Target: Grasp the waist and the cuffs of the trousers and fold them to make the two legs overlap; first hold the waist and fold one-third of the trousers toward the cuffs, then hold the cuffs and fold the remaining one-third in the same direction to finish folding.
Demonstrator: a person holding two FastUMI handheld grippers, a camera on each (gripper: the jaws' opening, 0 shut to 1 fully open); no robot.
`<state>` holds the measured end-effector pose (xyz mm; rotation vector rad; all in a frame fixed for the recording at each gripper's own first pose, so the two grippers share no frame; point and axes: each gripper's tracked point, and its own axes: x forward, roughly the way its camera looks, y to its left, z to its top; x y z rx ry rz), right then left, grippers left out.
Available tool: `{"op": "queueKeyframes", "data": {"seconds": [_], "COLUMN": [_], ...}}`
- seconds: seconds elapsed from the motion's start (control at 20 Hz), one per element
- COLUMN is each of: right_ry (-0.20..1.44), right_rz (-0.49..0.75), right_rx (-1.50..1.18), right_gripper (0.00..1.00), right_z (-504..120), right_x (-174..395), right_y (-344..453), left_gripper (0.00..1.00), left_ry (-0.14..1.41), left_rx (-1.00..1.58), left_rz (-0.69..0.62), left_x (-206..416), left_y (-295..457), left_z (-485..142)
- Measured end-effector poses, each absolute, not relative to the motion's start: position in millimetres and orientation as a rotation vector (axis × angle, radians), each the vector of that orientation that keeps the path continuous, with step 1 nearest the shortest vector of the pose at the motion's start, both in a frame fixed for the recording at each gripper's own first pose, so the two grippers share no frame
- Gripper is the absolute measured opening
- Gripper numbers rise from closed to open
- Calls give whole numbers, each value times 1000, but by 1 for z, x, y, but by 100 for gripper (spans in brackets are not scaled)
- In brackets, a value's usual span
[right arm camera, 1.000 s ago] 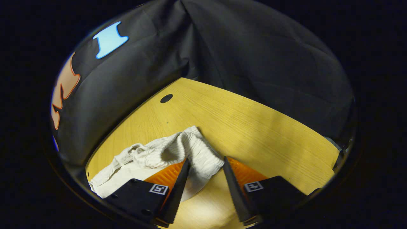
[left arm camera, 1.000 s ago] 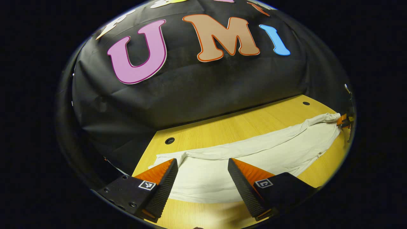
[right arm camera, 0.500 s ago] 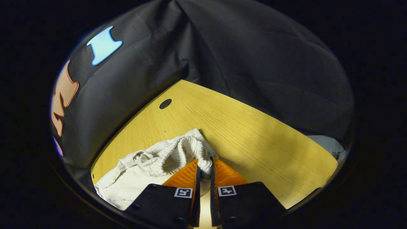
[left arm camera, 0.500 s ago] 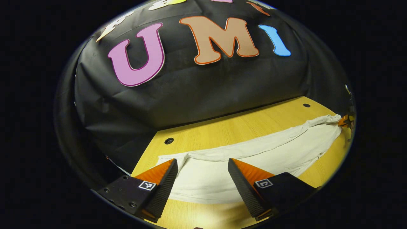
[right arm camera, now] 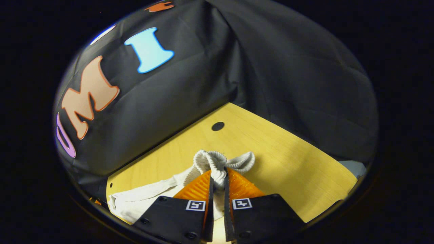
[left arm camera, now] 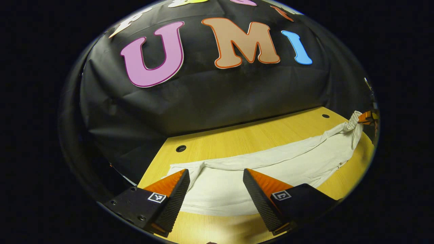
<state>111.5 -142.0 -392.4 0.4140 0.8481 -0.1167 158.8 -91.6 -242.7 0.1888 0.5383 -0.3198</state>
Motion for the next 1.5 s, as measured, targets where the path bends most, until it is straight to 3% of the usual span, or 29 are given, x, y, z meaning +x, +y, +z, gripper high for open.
{"op": "queueKeyframes", "data": {"seconds": [0.7,1.25,1.3,1.5], "right_ry": [797,961,971,1014], "right_rz": [233,336,336,397], "right_rx": [320,185,172,187], "right_gripper": [15,15,10,23], "right_z": [-393,-380,-380,-363], "right_x": [121,126,126,124], "right_y": [-152,-152,-151,-152], "left_gripper": [97,96,97,97], "left_ry": [572,610,614,647], "left_rx": [119,122,120,91], "left_rz": [-247,-215,-217,-233], "left_x": [151,147,147,153], "left_y": [27,94,97,98], "left_z": [-262,-282,-285,-309]}}
